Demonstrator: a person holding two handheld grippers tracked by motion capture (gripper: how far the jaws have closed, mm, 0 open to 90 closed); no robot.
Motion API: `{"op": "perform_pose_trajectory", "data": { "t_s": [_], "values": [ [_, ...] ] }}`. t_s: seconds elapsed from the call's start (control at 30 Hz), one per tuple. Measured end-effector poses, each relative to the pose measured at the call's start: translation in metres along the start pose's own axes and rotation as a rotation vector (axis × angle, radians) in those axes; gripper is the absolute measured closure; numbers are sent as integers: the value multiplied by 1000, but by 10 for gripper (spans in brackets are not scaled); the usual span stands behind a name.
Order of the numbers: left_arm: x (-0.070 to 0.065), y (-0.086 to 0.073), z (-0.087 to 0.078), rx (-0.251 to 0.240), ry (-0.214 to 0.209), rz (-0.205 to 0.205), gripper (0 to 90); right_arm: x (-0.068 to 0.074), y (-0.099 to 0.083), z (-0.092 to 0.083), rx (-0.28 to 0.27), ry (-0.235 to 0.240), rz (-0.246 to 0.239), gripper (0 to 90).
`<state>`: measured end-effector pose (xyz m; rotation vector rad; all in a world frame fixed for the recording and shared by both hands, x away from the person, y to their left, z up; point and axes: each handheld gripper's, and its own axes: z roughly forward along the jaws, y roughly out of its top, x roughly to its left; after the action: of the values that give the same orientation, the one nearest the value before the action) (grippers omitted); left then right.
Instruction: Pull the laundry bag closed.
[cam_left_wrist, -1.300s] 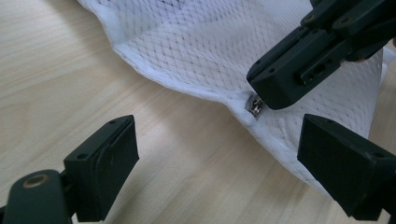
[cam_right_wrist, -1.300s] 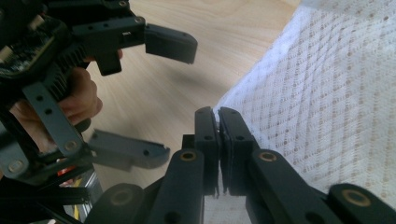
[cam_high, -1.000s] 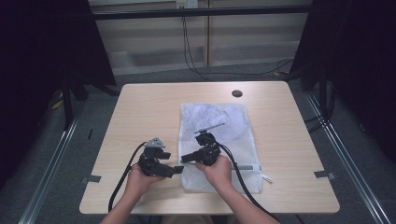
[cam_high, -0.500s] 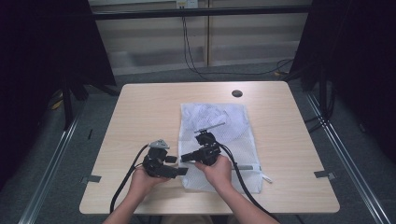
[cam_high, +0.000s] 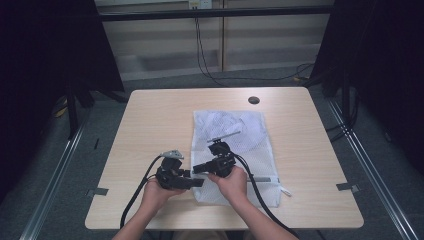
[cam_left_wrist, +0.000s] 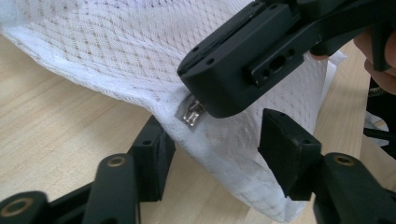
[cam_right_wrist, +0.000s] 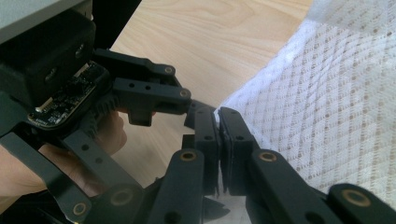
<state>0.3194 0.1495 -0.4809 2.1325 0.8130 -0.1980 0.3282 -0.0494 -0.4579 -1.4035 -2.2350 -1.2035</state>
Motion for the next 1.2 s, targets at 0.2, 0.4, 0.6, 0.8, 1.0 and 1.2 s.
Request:
{"op": "perform_pose_trajectory", "data": {
  "t_s": [0.2, 0.4, 0.6, 0.8, 1.0, 1.2],
  "values": [
    [1, -1, 0, -7, -1, -45, 580, 1, 0, -2, -4, -2, -3, 867],
    [1, -1, 1, 1, 5, -60, 662, 2, 1, -3, -3, -2, -1, 868],
    [1, -1, 2, 4, -11, -57, 765, 2, 2, -6, -14, -2, -2, 868],
    [1, -1, 1, -2, -11, -76, 870, 3, 2, -7, -13, -6, -9, 868],
    [1, -1, 0, 4, -8, -82, 877, 3, 1, -8, -11, -8, -11, 868],
    [3, 0, -2, 3, -11, -83, 879, 1, 1, -11, -10, -4, -9, 869]
  ]
}}
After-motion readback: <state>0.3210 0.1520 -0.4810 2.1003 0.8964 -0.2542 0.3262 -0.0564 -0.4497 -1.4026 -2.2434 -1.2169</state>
